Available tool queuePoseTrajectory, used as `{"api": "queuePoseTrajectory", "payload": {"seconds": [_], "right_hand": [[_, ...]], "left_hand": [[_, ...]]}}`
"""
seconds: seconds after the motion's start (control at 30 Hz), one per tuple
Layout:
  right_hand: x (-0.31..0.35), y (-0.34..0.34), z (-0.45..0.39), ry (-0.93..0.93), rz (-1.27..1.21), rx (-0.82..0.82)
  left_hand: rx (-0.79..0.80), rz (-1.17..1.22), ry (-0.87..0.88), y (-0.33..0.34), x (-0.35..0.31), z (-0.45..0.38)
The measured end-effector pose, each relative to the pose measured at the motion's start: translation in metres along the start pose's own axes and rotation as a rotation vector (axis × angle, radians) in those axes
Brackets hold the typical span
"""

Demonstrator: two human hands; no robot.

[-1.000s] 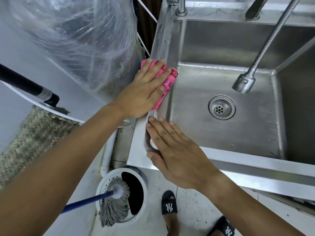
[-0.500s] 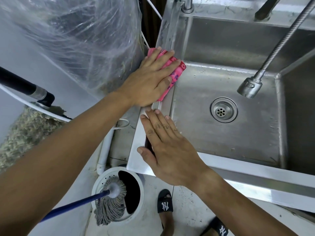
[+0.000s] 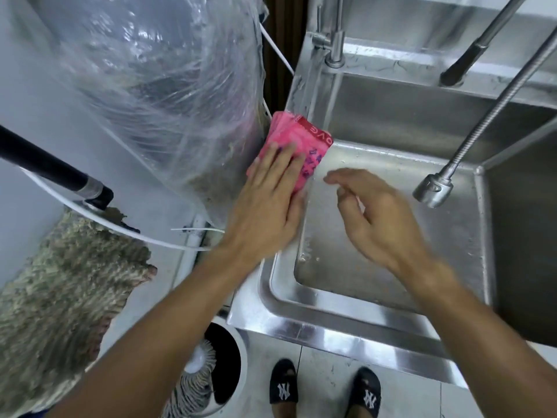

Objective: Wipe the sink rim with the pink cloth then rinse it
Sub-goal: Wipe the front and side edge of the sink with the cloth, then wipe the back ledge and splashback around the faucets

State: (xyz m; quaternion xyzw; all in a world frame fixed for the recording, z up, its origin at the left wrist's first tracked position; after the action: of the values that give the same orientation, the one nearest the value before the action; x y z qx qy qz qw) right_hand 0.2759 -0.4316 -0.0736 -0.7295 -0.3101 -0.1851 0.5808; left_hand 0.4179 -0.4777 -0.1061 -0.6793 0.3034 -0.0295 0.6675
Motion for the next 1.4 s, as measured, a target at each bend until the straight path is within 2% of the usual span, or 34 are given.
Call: {"api": "queuePoseTrajectory", "payload": {"seconds": [0.07,0.13,0.2,0.27,0.3,0.37,0.47,0.53,0.6,0.63,0.67,0.77,0.8,0.87,0.97,1.03,1.1,1.2,1.27,1.33,1.4], "right_hand": [[-0.002,0.006,-0.046,-0.164,0.130,0.116],[0.004,0.044,-0.080,-0.443,0.301,0.366],[-0.002,0.079,-0.094,-0.615,0.403,0.557],[-0.014,0.090,-0.105,-0.674,0.406,0.564],[-0.017,0.089,-0.110,-0.667,0.396,0.505],[-0.025,0.081,-0.118,-0.539,0.362,0.321],[-0.029,0.075,-0.121,-0.164,0.237,0.100],[-0.031,0.083,-0.115,0.105,0.099,0.113],[-0.030,0.085,-0.107,0.193,0.062,0.226],[-0.028,0.081,-0.107,0.124,0.086,0.279],[-0.024,0.074,-0.110,-0.026,0.131,0.318],[-0.021,0.071,-0.115,-0.648,0.325,0.456],[-0.030,0.075,-0.120,-0.737,0.340,0.517],[-0.049,0.082,-0.147,-0.698,0.337,0.514],[-0.070,0.069,-0.193,-0.412,0.265,0.311],[-0.075,0.066,-0.195,-0.226,0.196,0.260],[-0.059,0.071,-0.168,-0.148,0.182,0.286],[-0.027,0.076,-0.103,-0.346,0.251,0.381],[-0.028,0.072,-0.097,-0.502,0.269,0.432],[-0.046,0.072,-0.126,-0.534,0.305,0.469],[-0.069,0.070,-0.169,-0.484,0.334,0.427]], "left_hand": [[0.045,-0.010,-0.041,0.011,-0.004,0.036],[0.074,-0.097,-0.063,0.018,-0.006,0.052],[0.085,-0.180,-0.079,0.019,-0.009,0.055],[0.093,-0.223,-0.092,0.020,-0.009,0.057],[0.099,-0.222,-0.099,0.020,-0.009,0.059],[0.109,-0.208,-0.113,0.022,-0.008,0.061],[0.108,-0.204,-0.144,0.023,-0.006,0.054],[0.108,-0.202,-0.158,0.022,-0.007,0.051],[0.109,-0.198,-0.157,0.020,-0.008,0.051],[0.113,-0.197,-0.151,0.020,-0.009,0.051],[0.115,-0.195,-0.146,0.020,-0.009,0.051],[0.124,-0.174,-0.147,0.020,-0.006,0.047],[0.130,-0.169,-0.144,0.021,-0.005,0.043],[0.132,-0.169,-0.136,0.024,-0.002,0.027],[0.119,-0.173,-0.145,0.025,-0.001,0.007],[0.112,-0.188,-0.156,0.025,-0.002,0.006],[0.104,-0.219,-0.165,0.025,-0.004,0.012],[0.096,-0.243,-0.143,0.025,-0.008,0.015],[0.090,-0.257,-0.139,0.025,-0.008,0.015],[0.095,-0.273,-0.148,0.026,-0.005,0.015],[0.101,-0.283,-0.155,0.026,-0.005,0.015]]}}
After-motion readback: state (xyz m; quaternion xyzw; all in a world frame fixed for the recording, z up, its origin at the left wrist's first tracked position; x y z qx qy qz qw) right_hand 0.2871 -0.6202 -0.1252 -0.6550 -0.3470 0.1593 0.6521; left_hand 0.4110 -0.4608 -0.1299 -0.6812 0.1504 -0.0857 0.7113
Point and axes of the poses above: each hand's wrist, its own z-axis away from the middle knuckle, its own y-axis out of the palm, x = y × z, the point moved 9 cm from there along -z, towards the middle knuckle, and after that the axes turned 8 degrees about -y, right-handed, at the moved point
